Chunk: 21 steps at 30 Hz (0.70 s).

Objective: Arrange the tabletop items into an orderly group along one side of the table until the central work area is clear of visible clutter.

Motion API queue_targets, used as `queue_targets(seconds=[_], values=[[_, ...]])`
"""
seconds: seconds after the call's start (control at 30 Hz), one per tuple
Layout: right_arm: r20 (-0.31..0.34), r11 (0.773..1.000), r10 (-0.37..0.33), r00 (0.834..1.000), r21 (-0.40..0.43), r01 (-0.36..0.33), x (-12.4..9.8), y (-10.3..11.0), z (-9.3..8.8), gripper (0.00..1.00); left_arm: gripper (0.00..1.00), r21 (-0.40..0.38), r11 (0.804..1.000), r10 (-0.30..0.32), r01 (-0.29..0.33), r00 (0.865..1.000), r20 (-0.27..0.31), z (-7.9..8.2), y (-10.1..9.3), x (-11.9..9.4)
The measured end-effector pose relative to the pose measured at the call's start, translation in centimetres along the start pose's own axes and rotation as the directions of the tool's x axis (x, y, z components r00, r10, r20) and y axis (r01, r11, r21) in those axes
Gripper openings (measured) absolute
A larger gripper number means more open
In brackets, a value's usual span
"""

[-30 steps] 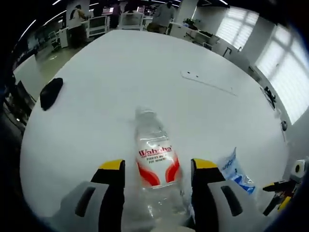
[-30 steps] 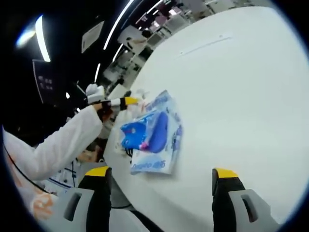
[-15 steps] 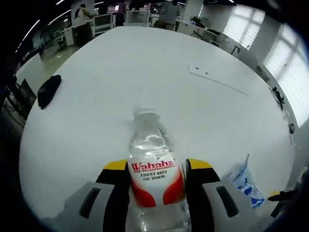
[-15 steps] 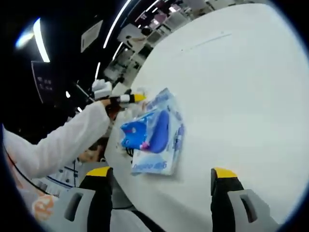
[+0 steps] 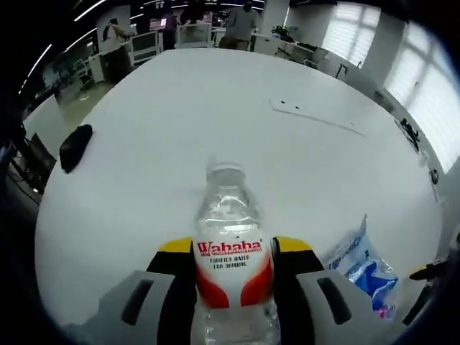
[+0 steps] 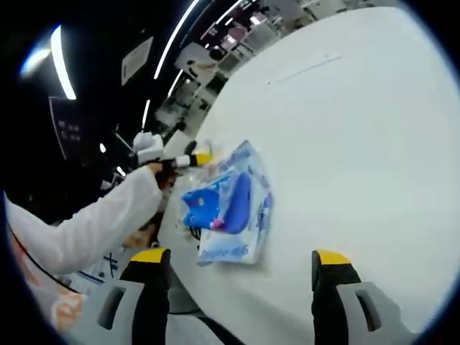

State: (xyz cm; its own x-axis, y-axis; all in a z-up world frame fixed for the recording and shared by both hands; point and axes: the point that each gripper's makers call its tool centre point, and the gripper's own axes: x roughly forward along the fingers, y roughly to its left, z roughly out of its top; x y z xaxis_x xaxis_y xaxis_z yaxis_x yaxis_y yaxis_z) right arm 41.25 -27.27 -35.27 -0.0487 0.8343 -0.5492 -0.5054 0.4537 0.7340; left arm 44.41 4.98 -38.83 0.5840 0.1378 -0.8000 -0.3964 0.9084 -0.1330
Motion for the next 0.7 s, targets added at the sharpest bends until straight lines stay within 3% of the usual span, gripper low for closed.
queue_targets(seconds=[0.1,0.4,0.5,0.6,0.7], values=[[0.014,1.0,0.003,1.0,0.001,-0.003,-0.1,-0.1,0.4,0.82,0.4,-0.01,1.0,0.007,-0.006,0.998,0.062,1.1,0.8,-1.2],[0.01,1.0,0.024,1.0,-0.015,-0.023,0.0,0.6,-0.1,0.81,0.4,0.078,0.997,-0.032,0.017,0.979,0.203,4.3,1.7,-5.1],[0.001,0.999,0.03,1.0,-0.027,-0.03,0.2,0.9,-0.4,0.81,0.39,0.093,0.996,-0.03,0.01,0.975,0.222,4.2,2.1,-5.3],[-0.004,0.999,0.037,0.999,-0.035,-0.037,0.3,1.2,-0.5,0.81,0.39,0.063,0.998,-0.027,0.01,0.966,0.259,5.2,2.0,-6.1],[-0.011,0.998,0.04,0.999,-0.042,-0.04,0.1,1.4,-0.7,0.81,0.38,0.081,0.997,-0.011,-0.011,0.962,0.272,5.5,2.5,-5.9]])
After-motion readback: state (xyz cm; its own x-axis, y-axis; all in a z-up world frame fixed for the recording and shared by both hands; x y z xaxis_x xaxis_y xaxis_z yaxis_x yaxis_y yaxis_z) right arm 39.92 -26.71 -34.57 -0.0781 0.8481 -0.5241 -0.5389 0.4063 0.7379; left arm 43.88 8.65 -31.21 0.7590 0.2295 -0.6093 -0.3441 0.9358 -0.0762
